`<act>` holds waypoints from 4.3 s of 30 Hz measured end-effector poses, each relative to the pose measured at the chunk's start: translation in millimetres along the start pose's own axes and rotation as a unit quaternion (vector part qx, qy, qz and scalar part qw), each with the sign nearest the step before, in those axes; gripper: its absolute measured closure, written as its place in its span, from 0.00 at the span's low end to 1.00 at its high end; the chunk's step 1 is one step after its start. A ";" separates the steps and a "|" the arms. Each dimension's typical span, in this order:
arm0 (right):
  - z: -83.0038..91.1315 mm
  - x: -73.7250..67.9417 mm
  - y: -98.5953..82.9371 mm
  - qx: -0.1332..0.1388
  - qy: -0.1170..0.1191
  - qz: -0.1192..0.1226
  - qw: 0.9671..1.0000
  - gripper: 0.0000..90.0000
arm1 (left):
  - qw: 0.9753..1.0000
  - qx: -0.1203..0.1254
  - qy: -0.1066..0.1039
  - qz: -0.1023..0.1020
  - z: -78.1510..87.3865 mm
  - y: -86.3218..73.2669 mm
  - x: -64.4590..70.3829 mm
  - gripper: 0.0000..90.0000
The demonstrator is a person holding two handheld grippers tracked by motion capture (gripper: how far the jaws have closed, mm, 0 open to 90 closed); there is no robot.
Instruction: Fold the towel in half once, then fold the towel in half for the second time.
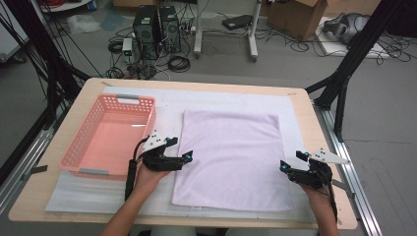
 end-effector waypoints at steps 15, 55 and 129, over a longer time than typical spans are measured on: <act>-0.5 0.6 -0.2 -0.002 -0.002 0.005 1.000 0.23 | 1.000 -0.008 0.004 0.002 -0.8 0.0 -3.8 0.22; -66.1 43.1 25.8 -0.072 -0.018 -0.027 0.997 0.29 | 0.986 -0.096 0.122 0.066 -81.1 19.3 -68.8 0.29; -19.4 19.0 20.8 -0.068 -0.015 -0.062 0.996 0.46 | 0.990 -0.090 0.092 0.056 -26.6 17.0 -26.0 0.48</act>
Point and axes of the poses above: each handheld gripper's, and its own axes: z roughly backward along the jaws, y roughly out of its top, x roughly to its right, the point moved 6 cm from there along -z, roughly forward along the jaws, and after that the axes turned 7 degrees about z, right-handed, at the moved point
